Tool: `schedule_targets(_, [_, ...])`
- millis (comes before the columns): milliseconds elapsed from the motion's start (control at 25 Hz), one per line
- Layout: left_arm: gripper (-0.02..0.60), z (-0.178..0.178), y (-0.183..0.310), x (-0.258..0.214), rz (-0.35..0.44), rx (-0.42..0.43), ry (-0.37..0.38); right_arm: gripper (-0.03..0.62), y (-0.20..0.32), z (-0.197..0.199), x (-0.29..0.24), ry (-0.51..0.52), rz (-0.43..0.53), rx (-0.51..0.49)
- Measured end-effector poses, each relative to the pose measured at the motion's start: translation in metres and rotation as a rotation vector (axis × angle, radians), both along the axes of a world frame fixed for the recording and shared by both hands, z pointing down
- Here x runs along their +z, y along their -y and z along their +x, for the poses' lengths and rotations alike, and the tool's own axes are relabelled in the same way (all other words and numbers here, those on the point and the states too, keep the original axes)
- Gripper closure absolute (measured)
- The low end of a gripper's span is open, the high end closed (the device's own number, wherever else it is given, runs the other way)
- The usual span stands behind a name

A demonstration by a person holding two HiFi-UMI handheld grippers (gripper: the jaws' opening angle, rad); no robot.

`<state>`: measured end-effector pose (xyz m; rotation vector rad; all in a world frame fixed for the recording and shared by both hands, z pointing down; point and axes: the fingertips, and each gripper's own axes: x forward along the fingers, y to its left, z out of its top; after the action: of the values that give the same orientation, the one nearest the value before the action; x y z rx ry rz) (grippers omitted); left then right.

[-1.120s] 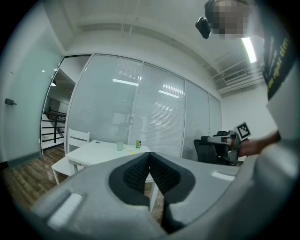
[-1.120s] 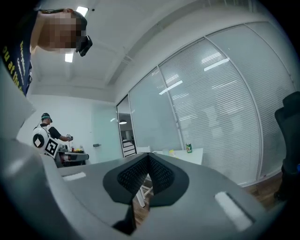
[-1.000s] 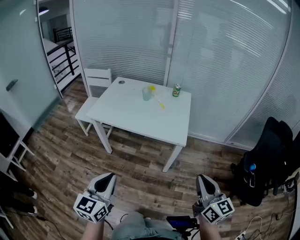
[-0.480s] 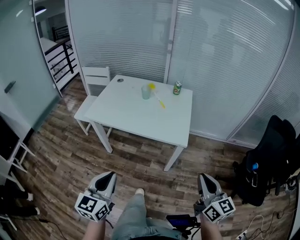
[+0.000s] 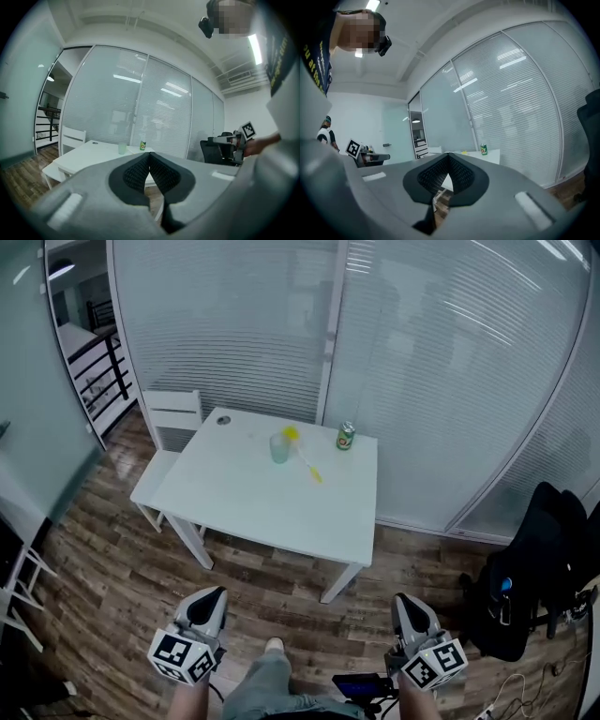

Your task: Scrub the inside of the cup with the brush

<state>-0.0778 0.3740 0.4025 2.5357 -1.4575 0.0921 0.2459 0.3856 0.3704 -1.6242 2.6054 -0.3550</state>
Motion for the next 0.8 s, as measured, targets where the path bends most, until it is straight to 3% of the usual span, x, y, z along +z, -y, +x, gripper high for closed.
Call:
schedule_targets(360, [0.581,-0.011,0.098,0.000,0.009,0.074,0.001,0.589,0.080,-0.020,-0.007,-0.011,0.017,0.052])
schedule_targets(800, [0.581,-0.051,0.185,0.005,0.004,0.076,-0.010,0.589,0.173,-0.058,-0.008,-0.023,0.051,0.076])
